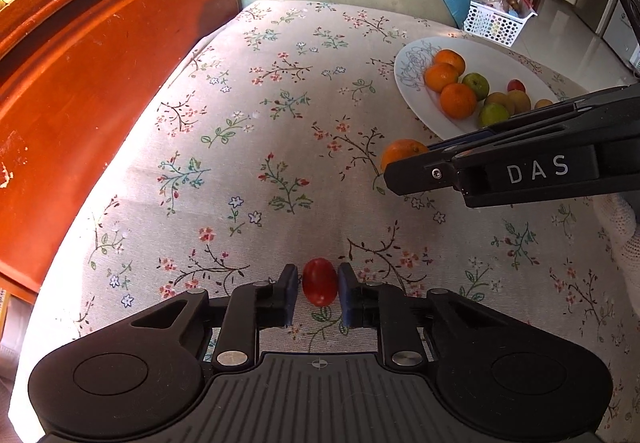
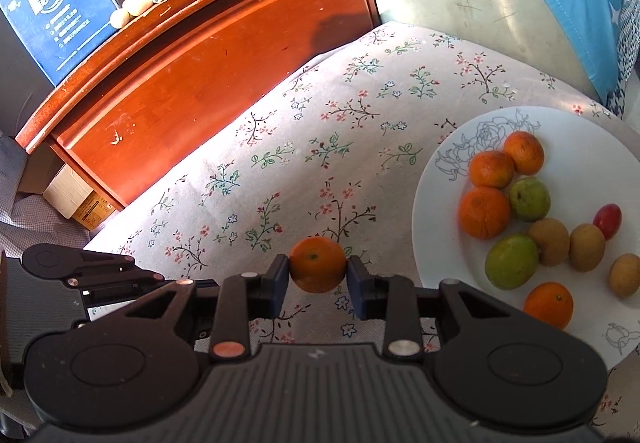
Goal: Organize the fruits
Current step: 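Grasp an orange with the right tool while the left tool grasps a red cherry tomato, then carry the orange and tomato onto the white plate and open both tools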
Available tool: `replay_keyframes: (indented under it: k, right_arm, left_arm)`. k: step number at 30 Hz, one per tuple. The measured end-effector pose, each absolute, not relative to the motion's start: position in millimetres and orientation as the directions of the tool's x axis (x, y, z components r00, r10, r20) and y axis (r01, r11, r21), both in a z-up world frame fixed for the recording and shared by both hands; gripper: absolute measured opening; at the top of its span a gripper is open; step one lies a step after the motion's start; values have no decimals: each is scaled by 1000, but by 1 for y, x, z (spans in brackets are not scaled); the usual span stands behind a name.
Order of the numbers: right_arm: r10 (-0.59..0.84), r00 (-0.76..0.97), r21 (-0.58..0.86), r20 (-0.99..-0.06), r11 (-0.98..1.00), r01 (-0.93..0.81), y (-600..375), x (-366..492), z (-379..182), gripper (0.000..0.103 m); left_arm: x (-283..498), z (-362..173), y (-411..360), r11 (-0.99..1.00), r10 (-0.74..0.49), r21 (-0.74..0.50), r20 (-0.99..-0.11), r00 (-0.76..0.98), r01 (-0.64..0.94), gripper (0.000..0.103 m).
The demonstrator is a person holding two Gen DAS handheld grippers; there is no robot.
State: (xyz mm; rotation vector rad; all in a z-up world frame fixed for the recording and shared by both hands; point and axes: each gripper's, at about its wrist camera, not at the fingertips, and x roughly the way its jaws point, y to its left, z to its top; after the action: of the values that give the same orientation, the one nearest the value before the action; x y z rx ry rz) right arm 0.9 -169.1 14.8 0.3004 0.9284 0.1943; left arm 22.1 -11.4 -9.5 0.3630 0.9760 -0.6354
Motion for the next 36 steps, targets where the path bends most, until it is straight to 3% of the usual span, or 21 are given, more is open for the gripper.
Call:
replay_keyframes:
  k: [14, 27, 36]
  right_arm:
    - [261, 651, 368, -713, 929, 31, -206, -2, 39, 32]
    - [122, 763, 410, -634, 891, 198, -298, -11, 75, 32]
    - [84, 733, 403, -675, 875, 270, -324, -10, 59, 32]
  left_arm:
    - [26, 17, -38, 779, -400, -38, -799, 449, 627, 16]
    - [45, 42, -106, 755, -524, -140, -716, 461, 641, 16]
    - [42, 36, -158, 717, -573, -165, -692, 438, 678, 16]
